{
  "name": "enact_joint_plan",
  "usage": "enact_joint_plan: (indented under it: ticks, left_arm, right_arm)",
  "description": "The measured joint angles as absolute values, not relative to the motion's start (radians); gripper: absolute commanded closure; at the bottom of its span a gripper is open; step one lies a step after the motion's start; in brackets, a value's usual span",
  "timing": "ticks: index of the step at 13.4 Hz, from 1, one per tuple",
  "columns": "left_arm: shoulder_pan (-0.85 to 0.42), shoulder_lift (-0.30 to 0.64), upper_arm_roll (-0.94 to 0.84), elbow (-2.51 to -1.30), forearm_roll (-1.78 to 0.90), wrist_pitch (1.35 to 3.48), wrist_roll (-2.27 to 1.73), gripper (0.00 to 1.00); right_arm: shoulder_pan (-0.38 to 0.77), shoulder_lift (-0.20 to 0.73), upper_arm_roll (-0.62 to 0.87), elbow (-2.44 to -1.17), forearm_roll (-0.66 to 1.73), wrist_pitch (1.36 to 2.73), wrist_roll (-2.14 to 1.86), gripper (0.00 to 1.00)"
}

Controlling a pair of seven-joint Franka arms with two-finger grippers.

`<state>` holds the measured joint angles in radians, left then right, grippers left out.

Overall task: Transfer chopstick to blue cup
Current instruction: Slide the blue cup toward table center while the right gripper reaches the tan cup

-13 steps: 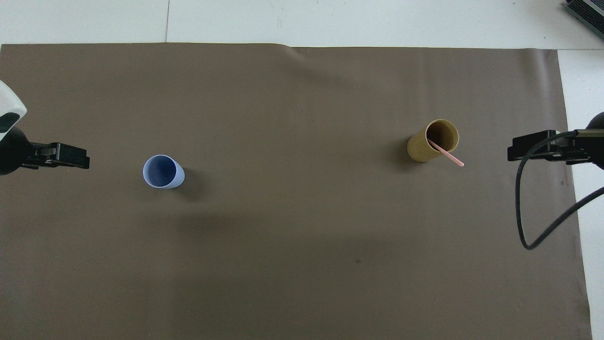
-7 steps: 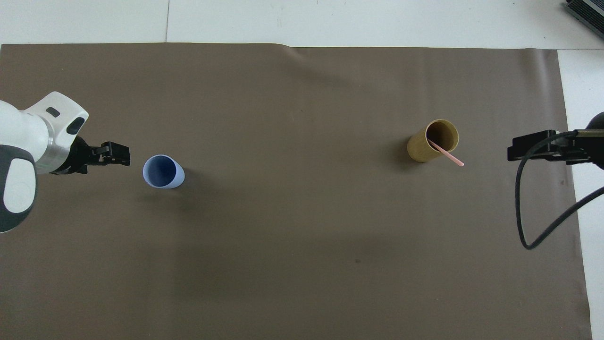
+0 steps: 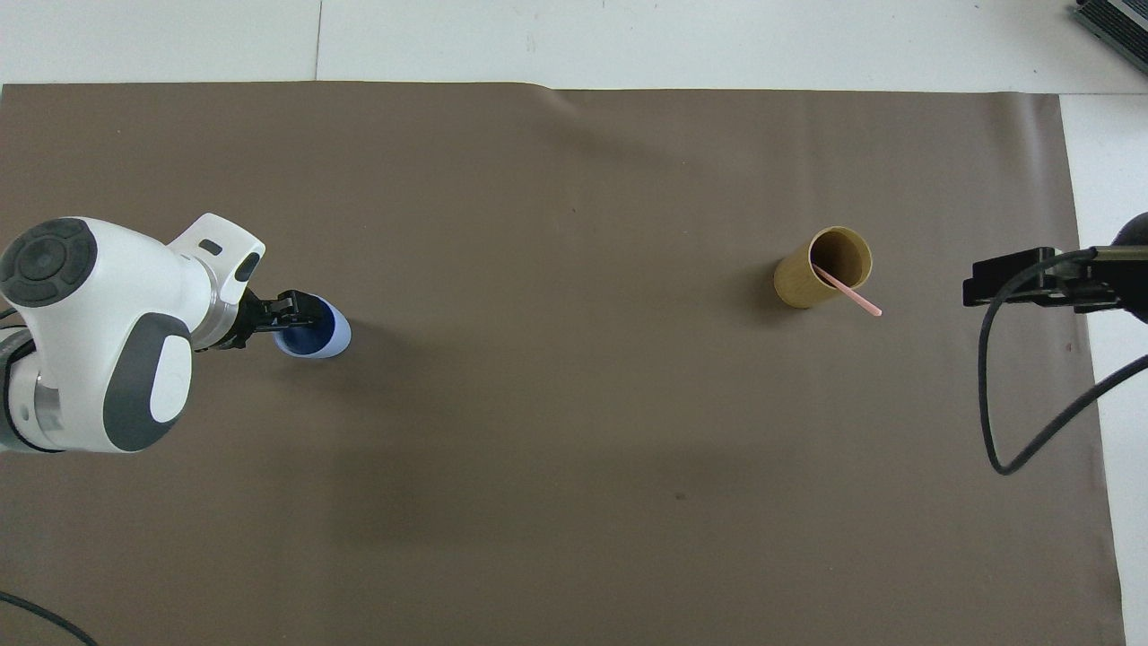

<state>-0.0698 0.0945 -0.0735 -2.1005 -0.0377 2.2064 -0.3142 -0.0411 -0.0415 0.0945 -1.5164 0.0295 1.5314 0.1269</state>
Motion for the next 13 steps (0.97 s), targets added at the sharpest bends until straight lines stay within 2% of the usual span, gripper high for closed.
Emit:
enact_joint_plan:
  ticks: [1,2,3,8,13]
  left_arm:
    - [-0.069,0.100,-0.071,-2.101,-0.038,2.209,-0.314,0.55]
    - [-0.069,0.103,-0.069,-2.101,-0.038,2.211,-0.314,0.91]
    - [-0.066,0.105,-0.068,-2.101,-0.038,2.211,-0.314,1.00]
    - [-0.054,0.109,-0.064,-2.078,-0.149,2.188,-0.341,1.00]
    - [-0.055,0.112,-0.066,-1.937,-0.154,2.084,-0.426,1.00]
  right_arm:
    - [-0.041,-0.042,0.095,-1.516,0.030,1.531,0.127,0.00]
    - [-0.041,-0.042,0.095,-1.516,0.030,1.531,0.127,0.00]
    - [-0.041,-0.041,0.095,-1.516,0.030,1.531,0.127,0.00]
    - [-0.041,-0.042,0.095,-1.516,0.030,1.531,0.127,0.00]
    - [-0.041,-0.042,0.095,-1.516,0.030,1.532,0.127,0.00]
